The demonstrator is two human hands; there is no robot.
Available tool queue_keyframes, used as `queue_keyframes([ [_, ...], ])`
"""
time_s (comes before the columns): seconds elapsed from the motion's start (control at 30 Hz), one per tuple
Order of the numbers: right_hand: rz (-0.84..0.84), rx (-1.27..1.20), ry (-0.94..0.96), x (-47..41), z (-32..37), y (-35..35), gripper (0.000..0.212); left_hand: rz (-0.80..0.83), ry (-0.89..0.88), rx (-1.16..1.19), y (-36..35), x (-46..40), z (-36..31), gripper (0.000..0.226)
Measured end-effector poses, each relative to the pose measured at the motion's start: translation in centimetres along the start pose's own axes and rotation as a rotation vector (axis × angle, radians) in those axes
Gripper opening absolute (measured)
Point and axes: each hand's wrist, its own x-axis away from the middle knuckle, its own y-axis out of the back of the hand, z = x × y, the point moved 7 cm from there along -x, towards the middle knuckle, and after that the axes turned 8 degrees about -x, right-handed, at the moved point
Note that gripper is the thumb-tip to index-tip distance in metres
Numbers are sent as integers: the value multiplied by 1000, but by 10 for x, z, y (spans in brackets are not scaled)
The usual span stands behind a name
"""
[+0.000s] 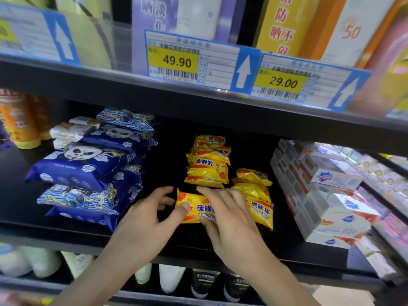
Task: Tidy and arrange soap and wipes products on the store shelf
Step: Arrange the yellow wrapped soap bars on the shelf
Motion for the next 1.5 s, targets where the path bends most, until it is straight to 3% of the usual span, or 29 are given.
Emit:
queue_keyframes([
  [0.1,-66,-29,23,5,6,5,82,66,44,202,-7,-6,-5,69],
  [0.23,-137,-83,56,10,11,9,91,148,47,439,-22,-10,-12,31],
  [0.37,-210,-327,-69,17,-3,14,93,154,23,555,-19,-10,-8,44],
  [0.47,-196,-661,-315,18,-19,11,73,190,2,610,-16,-10,-7,41],
  [0.57,-66,-1036,-529,13,-23,-3,50,231,-34,616,-18,-8,-12,38],
  [0.73,-6,-1078,-493,7,-22,-6,21,262,-60,643,-22,-6,-16,42],
  [1.07,-174,-1149,-476,18,-36,-9,29,103,-64,481,-17,1,1,39],
  [1.23,-194,-1155,-429,19,-37,-9,19,75,-9,443,-17,-6,7,34],
  [1.4,-198,-1269,-413,18,-38,-6,38,133,22,449,-20,-7,5,55],
  [1.5,-167,-1251,-353,17,-35,-3,31,183,117,448,-22,-12,11,70],
])
